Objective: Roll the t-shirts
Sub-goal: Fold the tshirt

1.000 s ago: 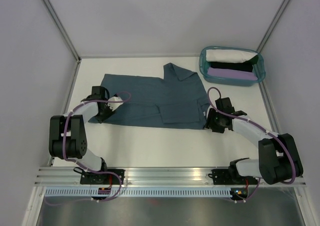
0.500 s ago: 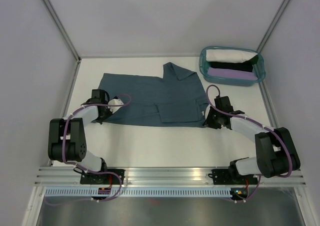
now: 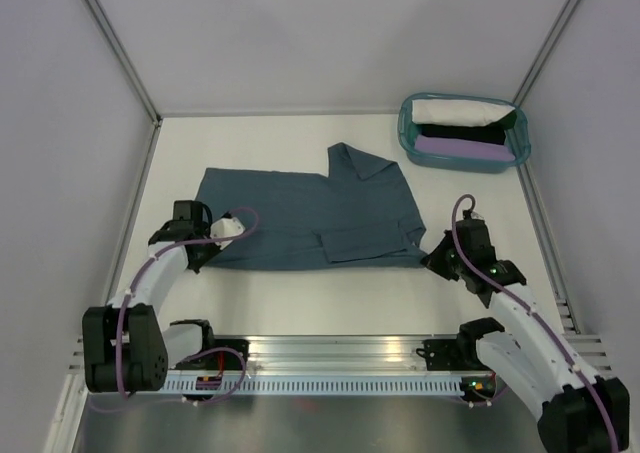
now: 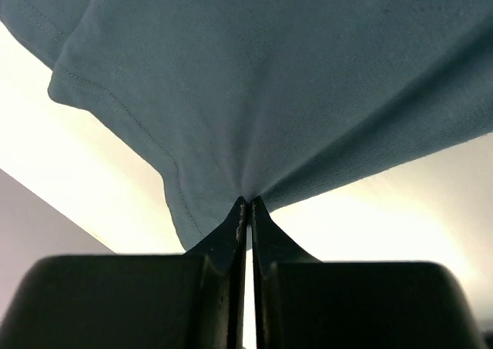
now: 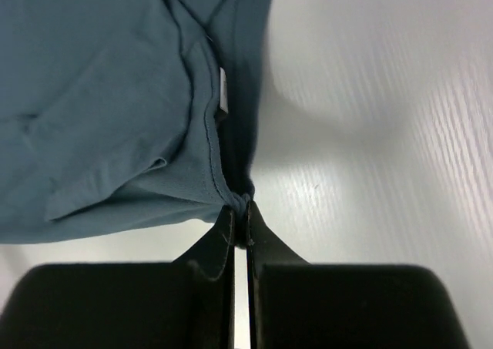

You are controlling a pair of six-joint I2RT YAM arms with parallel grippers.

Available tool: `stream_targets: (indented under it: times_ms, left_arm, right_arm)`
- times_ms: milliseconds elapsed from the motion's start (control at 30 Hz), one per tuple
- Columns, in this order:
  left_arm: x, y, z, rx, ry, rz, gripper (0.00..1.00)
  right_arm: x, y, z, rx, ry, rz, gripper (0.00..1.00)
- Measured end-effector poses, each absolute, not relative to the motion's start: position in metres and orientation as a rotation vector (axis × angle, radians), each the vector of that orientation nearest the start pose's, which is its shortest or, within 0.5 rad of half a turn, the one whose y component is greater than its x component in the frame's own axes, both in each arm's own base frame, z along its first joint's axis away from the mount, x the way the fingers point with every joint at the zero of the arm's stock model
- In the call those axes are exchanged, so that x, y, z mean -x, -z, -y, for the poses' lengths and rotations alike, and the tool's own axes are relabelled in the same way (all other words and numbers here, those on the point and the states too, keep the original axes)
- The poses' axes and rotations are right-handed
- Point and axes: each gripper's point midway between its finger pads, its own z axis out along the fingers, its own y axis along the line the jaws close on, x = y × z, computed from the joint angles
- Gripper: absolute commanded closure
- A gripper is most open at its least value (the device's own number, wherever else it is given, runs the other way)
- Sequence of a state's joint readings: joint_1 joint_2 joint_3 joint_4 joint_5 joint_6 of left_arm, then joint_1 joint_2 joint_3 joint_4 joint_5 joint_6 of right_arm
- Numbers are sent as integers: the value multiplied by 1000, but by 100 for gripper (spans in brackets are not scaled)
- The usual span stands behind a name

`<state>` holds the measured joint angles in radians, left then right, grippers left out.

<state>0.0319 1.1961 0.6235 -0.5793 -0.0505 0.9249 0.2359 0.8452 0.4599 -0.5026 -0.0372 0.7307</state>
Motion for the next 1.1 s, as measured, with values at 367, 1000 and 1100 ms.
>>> stream_targets:
  times_ms: [367,1000,1100]
  left_arm:
    - [-154,-35,-47,-1247,-259,-2608,37]
    - [-372,-140,-30,-715,-160,-2567,36]
    - [-416,-118,-30,-669,-138,-2606,34]
  right_arm:
    - [-161,-74,-66,-743,-399,-2428,45]
    - [-356,-194,-122,-290,-210,-2377,44]
    - [-408,-187,-163,-118,-141,-2374,43]
